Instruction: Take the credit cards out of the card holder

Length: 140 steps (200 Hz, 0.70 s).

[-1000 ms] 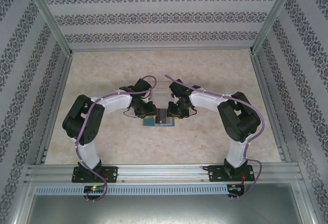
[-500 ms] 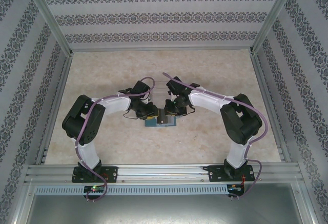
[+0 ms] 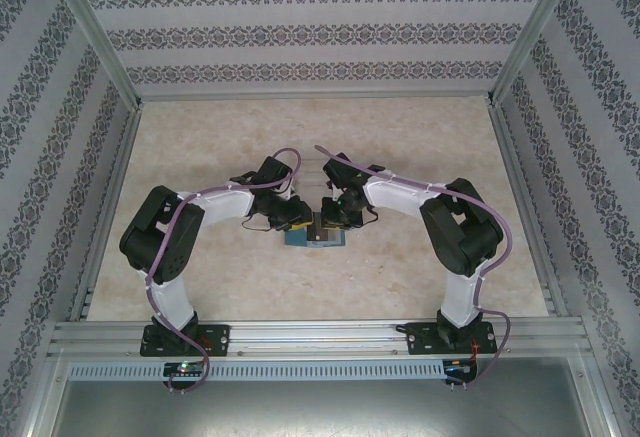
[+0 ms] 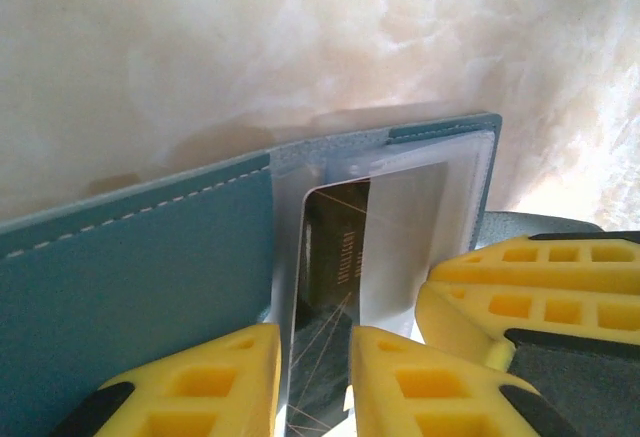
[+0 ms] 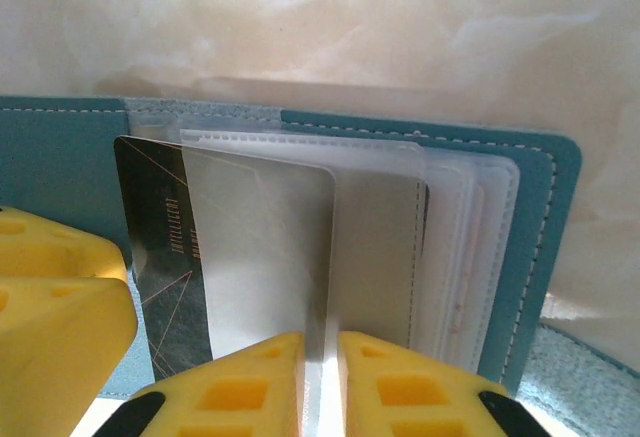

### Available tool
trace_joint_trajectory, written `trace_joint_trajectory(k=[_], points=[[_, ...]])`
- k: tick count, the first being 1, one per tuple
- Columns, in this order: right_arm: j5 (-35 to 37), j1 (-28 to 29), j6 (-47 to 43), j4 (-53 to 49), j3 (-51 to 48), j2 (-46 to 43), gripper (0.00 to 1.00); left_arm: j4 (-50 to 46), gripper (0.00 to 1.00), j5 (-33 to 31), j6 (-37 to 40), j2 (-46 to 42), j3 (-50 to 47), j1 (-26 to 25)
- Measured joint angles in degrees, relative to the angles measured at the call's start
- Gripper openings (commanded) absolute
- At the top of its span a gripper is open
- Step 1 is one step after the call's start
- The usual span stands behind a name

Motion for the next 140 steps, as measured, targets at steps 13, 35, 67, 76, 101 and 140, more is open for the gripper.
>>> trace_joint_trajectory(k=[13,35,67,76,101,140], points=[[0.00,0.00,0.00,0.07,0.00,0.07,0.17,0.59,0.23,0.50,-0.13,0.00,-0.15,0.00],[0.00,0.00,0.00,0.07,-0.02,0.07,0.17,0.96,0.23,0.83,-0.39,0.00,-0.42,0.00],[0.00,0.00,0.00,0.04,-0.02,0.07,0.17,0.96,0.22,0.81,-0.42,0.02,-0.42,0.00],[0.00,0.00,0.00,0.04,-0.02,0.07,0.17,0.94,0.22,0.76,-0.42,0.02,-0.42,0.00],[0.00,0.00,0.00,0.04,-0.02,0.07,0.17,0.59,0.22,0.11,-0.37,0.02,-0.42,0.00],[0.00,0.00,0.00,0.04,-0.02,0.07,0.17,0.33,0.22,-0.04,-0.35,0.50,-0.42,0.00]])
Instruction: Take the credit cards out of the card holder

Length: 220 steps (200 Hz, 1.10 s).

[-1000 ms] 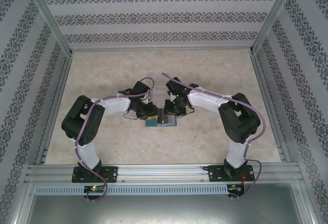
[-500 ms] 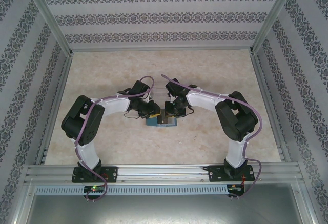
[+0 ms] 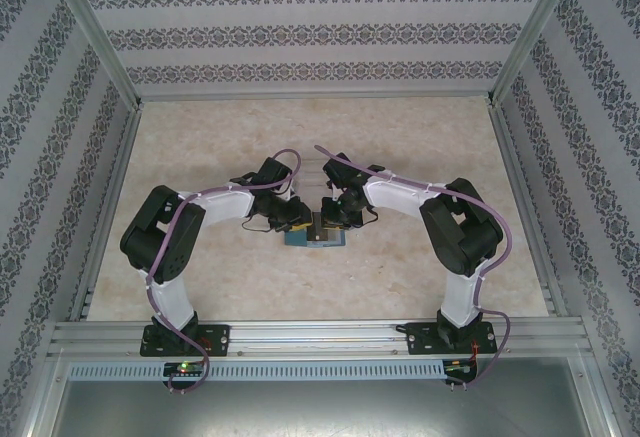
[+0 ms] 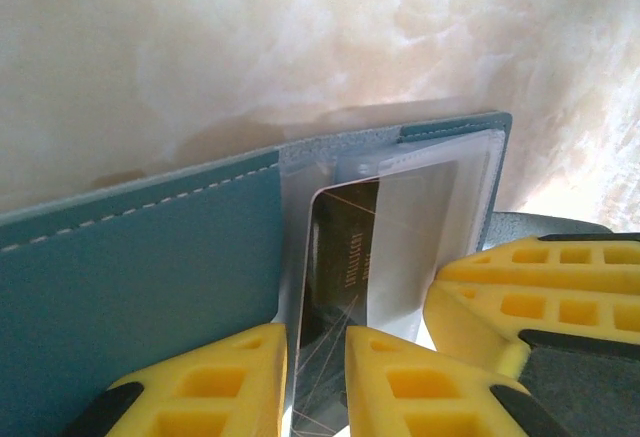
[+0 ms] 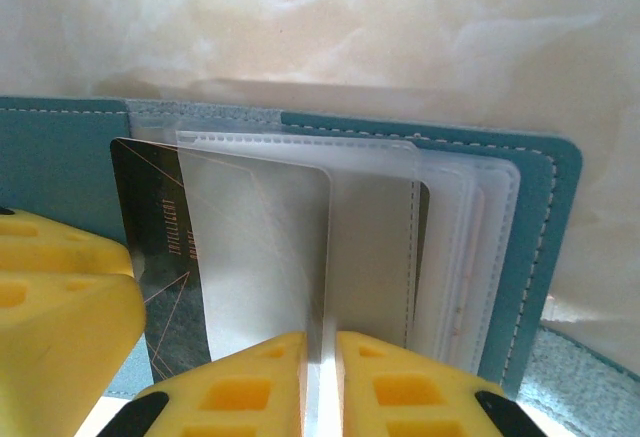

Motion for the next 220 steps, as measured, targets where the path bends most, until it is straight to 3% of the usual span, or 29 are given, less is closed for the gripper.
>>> trace_joint_trajectory(k=[139,220], points=[[0.02,-0.02,-0.02,-0.02,0.00,0.00,0.16,1.64,0.11,3.02,-0.52,1.42,0.00,0.28],[0.46,0.00,-0.20,-0.24,0.00,0.00,0.18,-1.55,0.07,1.01,2.16,-0.31,0.02,0.37]])
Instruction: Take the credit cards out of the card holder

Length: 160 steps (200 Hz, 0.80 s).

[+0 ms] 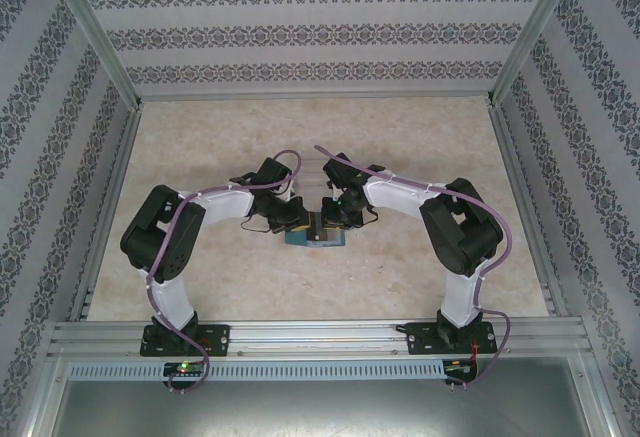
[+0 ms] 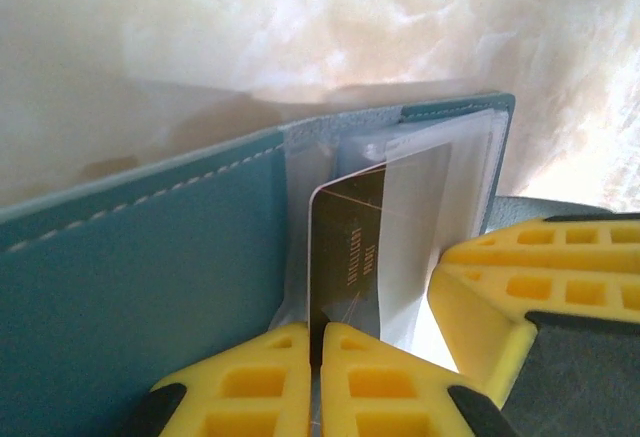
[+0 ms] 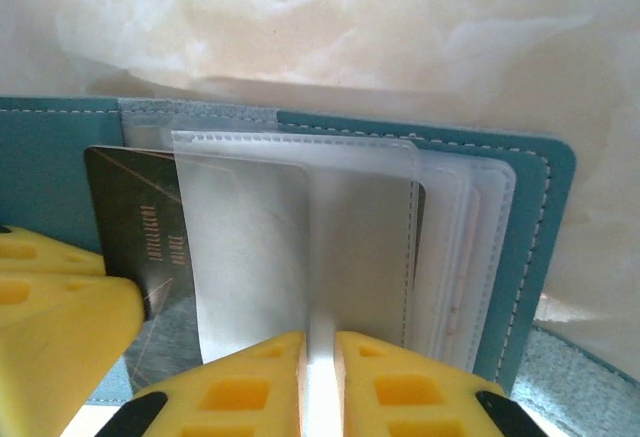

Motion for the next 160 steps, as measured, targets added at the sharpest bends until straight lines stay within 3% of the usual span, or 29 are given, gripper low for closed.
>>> trace_joint_trajectory(k=[79,160], points=[[0.02,0.00,-0.02,-0.02,0.00,0.02,0.17,-7.82,0.07,-5.88,3.87,-2.84,0.63,0.00],[0.04,0.00,-0.02,-0.02,0.00,0.00,0.18,-9.44,0.07,-8.90,4.33,-3.98,0.63,0.02]])
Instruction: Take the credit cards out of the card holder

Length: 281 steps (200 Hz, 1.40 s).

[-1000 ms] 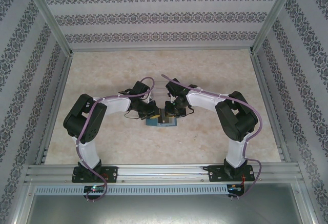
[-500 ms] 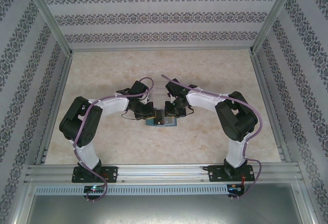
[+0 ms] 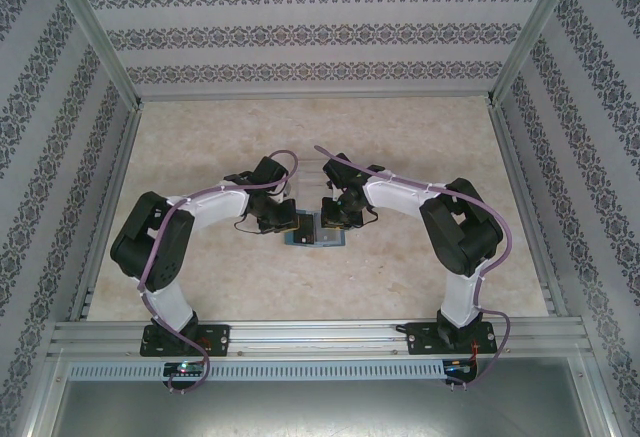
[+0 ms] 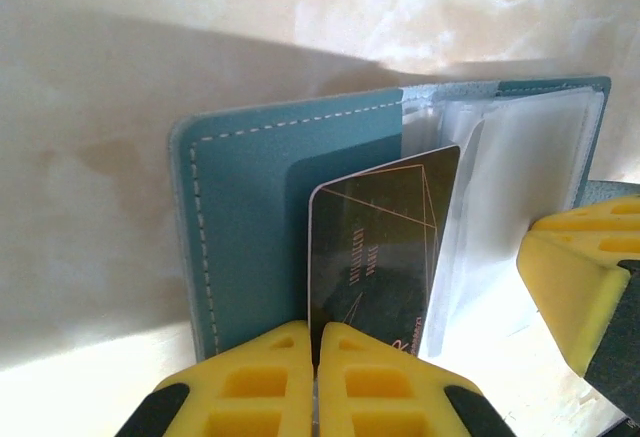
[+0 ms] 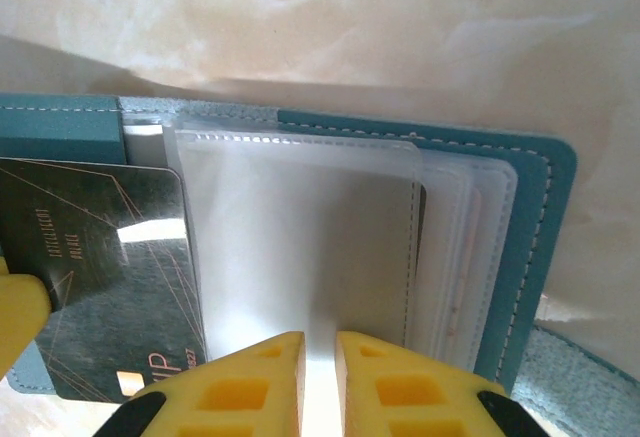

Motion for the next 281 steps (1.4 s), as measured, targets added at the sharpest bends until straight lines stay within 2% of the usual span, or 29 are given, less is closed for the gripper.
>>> trace_joint_trajectory(k=[69,152,214,281], points=[[0.02,-0.02,-0.02,-0.22,0.02,0.02,0.18,-0.20,0.08,-0.28,-0.02,-0.17,0.04,0.74],[0.00,-0.02,0.00,-0.22,0.02,0.02,0.18,0.35,0.16,5.79,-1.01,0.70,1.36,0.74],[0.00,-0.02,0.00,-0.22,0.02,0.00,0.18,0.28,0.07,6.78,-1.46,1.05,2.38,0.68],[0.68,-0.04,-0.20,-1.05,0.04,-0.90,0.29,-0.85,0.05,5.49,-1.18,1.01,3.56,0.68]])
